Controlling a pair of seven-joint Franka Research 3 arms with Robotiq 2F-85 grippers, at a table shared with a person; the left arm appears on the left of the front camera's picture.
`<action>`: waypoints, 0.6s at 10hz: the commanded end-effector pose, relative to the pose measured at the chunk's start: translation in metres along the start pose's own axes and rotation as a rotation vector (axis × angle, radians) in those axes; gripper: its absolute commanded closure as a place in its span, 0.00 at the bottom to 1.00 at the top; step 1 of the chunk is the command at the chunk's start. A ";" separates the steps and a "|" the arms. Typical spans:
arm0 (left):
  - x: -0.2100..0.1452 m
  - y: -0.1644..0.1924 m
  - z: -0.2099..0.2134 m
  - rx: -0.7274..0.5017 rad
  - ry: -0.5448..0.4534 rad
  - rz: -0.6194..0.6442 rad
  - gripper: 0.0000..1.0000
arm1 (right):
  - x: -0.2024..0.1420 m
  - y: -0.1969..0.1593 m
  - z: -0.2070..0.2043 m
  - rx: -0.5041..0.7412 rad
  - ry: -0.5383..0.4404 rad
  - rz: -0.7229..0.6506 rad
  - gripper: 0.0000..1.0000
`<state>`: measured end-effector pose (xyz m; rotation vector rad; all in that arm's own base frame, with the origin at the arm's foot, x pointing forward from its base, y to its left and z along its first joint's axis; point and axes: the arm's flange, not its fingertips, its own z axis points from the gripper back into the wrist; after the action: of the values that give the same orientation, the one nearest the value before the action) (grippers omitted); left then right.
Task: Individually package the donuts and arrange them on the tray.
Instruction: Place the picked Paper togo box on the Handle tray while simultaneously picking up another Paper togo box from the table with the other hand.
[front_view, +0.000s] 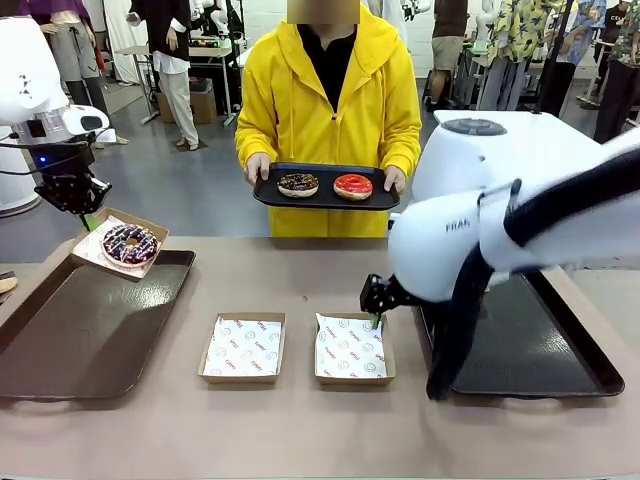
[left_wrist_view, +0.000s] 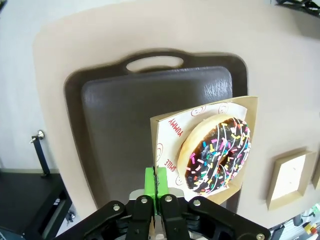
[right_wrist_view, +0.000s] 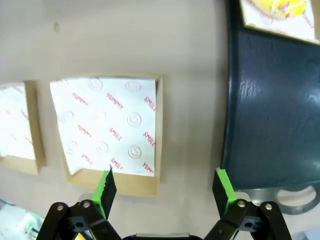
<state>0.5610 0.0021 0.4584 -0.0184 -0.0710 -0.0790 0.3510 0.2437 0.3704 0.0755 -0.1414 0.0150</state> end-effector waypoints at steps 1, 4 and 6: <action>-0.020 -0.009 -0.015 -0.036 -0.005 0.021 0.99 | -0.009 0.008 -0.019 -0.051 -0.036 -0.010 0.00; -0.019 -0.018 -0.028 -0.080 -0.018 0.041 0.99 | -0.002 0.014 -0.039 -0.052 -0.029 -0.041 0.00; -0.015 -0.024 -0.031 -0.070 -0.015 0.036 0.99 | 0.004 0.014 -0.045 -0.042 -0.041 -0.038 0.00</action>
<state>0.5441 -0.0169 0.4280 -0.0833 -0.0638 -0.0621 0.3521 0.2529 0.3331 0.0515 -0.1468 -0.0056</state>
